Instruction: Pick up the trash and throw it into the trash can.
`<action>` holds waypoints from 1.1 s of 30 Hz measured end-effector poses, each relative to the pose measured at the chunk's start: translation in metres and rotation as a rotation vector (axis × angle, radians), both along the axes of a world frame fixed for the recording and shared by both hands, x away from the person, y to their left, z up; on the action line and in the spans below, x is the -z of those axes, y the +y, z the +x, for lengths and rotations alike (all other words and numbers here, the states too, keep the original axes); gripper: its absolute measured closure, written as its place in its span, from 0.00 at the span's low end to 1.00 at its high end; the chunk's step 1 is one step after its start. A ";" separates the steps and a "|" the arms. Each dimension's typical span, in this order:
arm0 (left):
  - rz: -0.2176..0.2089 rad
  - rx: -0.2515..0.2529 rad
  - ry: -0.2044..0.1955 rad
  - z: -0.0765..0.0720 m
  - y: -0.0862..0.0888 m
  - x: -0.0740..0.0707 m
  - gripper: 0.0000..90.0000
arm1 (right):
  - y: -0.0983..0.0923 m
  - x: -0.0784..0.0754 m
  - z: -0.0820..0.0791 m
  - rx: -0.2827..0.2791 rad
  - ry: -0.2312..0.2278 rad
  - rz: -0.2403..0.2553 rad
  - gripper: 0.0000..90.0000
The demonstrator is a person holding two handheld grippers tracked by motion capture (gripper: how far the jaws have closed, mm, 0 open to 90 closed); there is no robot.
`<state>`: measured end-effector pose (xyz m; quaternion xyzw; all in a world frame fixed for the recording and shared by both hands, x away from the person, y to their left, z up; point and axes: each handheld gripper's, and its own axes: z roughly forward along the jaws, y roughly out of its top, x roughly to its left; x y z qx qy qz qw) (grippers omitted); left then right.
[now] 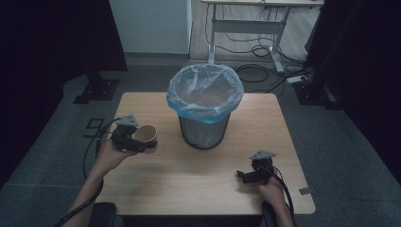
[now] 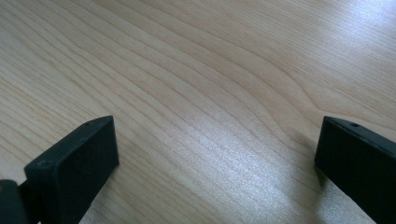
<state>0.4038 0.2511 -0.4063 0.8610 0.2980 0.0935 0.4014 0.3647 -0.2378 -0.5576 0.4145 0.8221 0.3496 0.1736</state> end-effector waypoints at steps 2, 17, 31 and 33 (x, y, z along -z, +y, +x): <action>0.003 -0.001 0.000 0.002 0.000 -0.003 0.28 | 0.000 0.000 0.000 0.000 0.000 0.000 0.00; -0.009 0.002 -0.013 0.015 -0.003 -0.032 0.28 | 0.000 0.000 0.000 -0.001 -0.002 -0.001 0.00; -0.022 0.001 -0.017 0.030 -0.014 -0.067 0.28 | 0.000 0.000 0.000 -0.002 -0.001 -0.002 0.00; -0.021 0.000 -0.018 0.031 -0.015 -0.070 0.28 | 0.000 0.000 0.000 -0.002 0.000 -0.002 0.00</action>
